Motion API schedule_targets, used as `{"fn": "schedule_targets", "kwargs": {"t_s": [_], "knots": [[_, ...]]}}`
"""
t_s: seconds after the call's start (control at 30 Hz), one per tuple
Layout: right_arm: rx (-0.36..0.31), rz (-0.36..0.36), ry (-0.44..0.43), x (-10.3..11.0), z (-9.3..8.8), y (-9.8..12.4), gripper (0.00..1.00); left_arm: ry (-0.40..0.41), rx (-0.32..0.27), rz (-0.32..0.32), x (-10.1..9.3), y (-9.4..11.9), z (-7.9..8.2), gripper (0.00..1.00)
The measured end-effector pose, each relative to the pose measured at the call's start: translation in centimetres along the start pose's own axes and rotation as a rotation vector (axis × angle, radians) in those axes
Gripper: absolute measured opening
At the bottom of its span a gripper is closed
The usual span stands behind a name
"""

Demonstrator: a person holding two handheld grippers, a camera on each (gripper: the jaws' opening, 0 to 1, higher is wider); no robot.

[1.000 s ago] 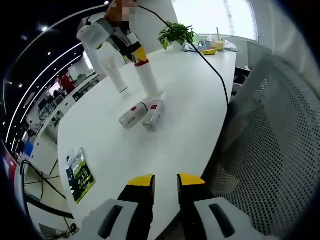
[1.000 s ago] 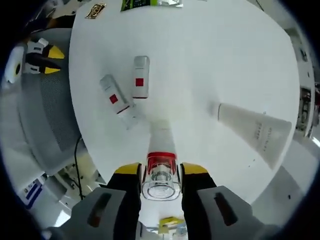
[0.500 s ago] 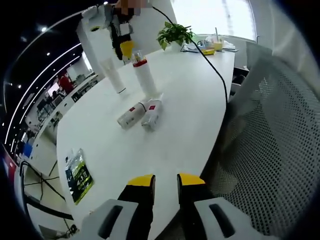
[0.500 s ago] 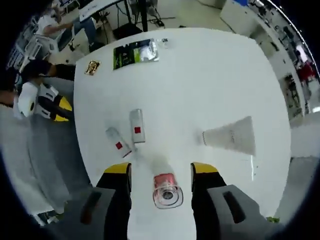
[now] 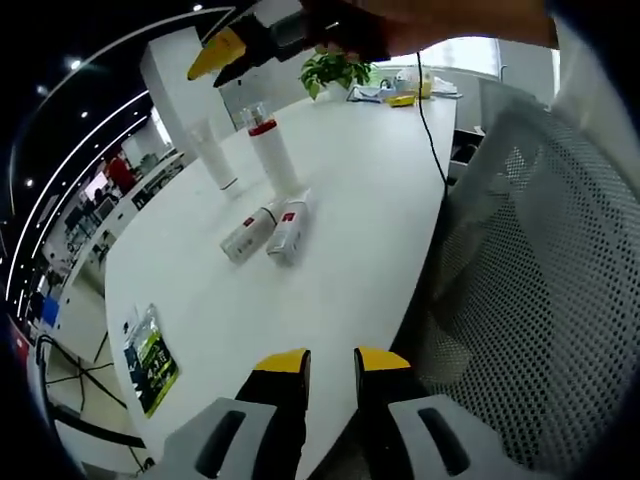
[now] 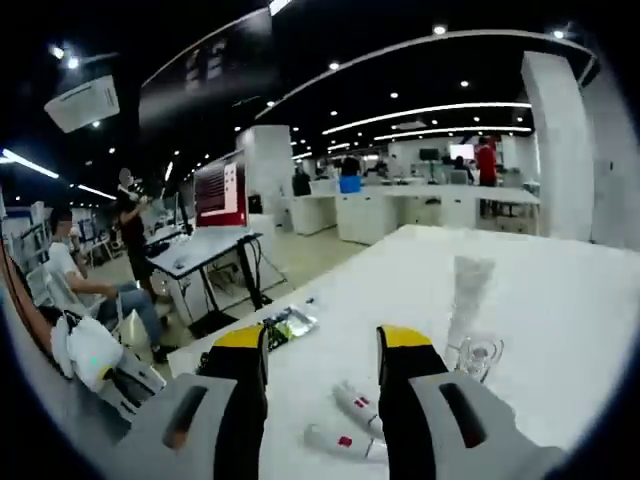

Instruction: Arrange the skincare products in the storage area until every visible bottle or jar stands upright without overlapping.

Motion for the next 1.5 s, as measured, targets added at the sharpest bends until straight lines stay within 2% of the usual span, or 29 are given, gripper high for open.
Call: {"fn": "schedule_targets", "kwargs": {"t_s": [0.07, 0.17, 0.23, 0.3, 0.37, 0.4, 0.43, 0.5, 0.7, 0.8, 1.0, 1.03, 1.13, 1.2, 1.27, 1.4, 1.5], "knots": [[0.057, -0.053, -0.053, -0.8, -2.1, 0.7, 0.44, -0.003, -0.001, -0.002, 0.0, 0.0, 0.0, 0.19], [0.079, -0.11, -0.112, -2.2, -3.5, 0.9, 0.58, 0.004, -0.017, -0.008, -0.1, 0.0, 0.2, 0.19], [0.052, -0.186, -0.173, -4.4, -3.5, 1.2, 0.59, 0.007, -0.03, -0.026, -0.4, -0.1, 0.4, 0.2], [0.006, -0.197, -0.224, -5.6, -2.9, 1.2, 0.56, -0.012, -0.024, -0.038, -0.7, -0.2, 0.4, 0.2], [0.002, -0.207, -0.205, -6.9, -2.5, 0.8, 0.57, -0.02, -0.023, -0.037, -0.7, -0.2, 0.4, 0.2], [0.004, -0.205, -0.192, -6.5, -2.4, 0.6, 0.56, -0.017, -0.021, -0.035, -0.6, -0.2, 0.3, 0.2], [0.008, -0.215, -0.182, -7.2, -2.2, 0.0, 0.56, -0.012, -0.016, -0.034, -0.6, -0.2, 0.3, 0.2], [0.007, -0.231, -0.196, -8.3, -1.4, -1.0, 0.57, -0.01, -0.011, -0.036, -0.5, -0.2, 0.2, 0.2], [-0.016, -0.255, -0.181, -9.4, 0.8, -3.6, 0.56, -0.024, 0.001, -0.062, -0.9, -0.4, 0.2, 0.2], [-0.029, -0.27, -0.189, -9.1, 1.5, -4.4, 0.52, -0.018, 0.006, -0.068, -0.9, -0.4, 0.1, 0.2], [-0.02, -0.304, -0.184, -8.9, 1.5, -5.0, 0.42, -0.019, 0.009, -0.076, -0.9, -0.4, 0.1, 0.2], [0.008, -0.328, -0.158, -9.1, 1.3, -4.8, 0.41, -0.016, 0.005, -0.079, -0.9, -0.5, 0.1, 0.2], [0.017, -0.333, -0.167, -9.5, 1.3, -4.9, 0.36, -0.002, -0.027, -0.09, -1.1, -0.4, 0.5, 0.2], [0.012, -0.338, -0.169, -9.6, 1.3, -4.8, 0.31, -0.015, -0.024, -0.095, -1.2, -0.4, 0.5, 0.2], [0.017, -0.324, -0.178, -9.7, 1.2, -4.9, 0.3, -0.019, -0.025, -0.099, -1.3, -0.4, 0.5, 0.2], [0.043, -0.289, -0.117, -9.7, 1.3, -4.9, 0.3, -0.006, -0.032, -0.095, -1.2, -0.3, 0.6, 0.2], [0.063, -0.237, -0.079, -10.0, 1.3, -4.8, 0.29, -0.01, -0.035, -0.1, -1.3, -0.2, 0.6, 0.2]]}}
Point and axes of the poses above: the point that each gripper's makers call its tool centre point, and the gripper's own axes: y roughly backward along the fingers, x roughly to its left, z roughly out of its top, the point moved 7 cm from there along y, roughly backward along the fingers, and after that the axes turned 8 degrees about -y, right-handed, at the moved point
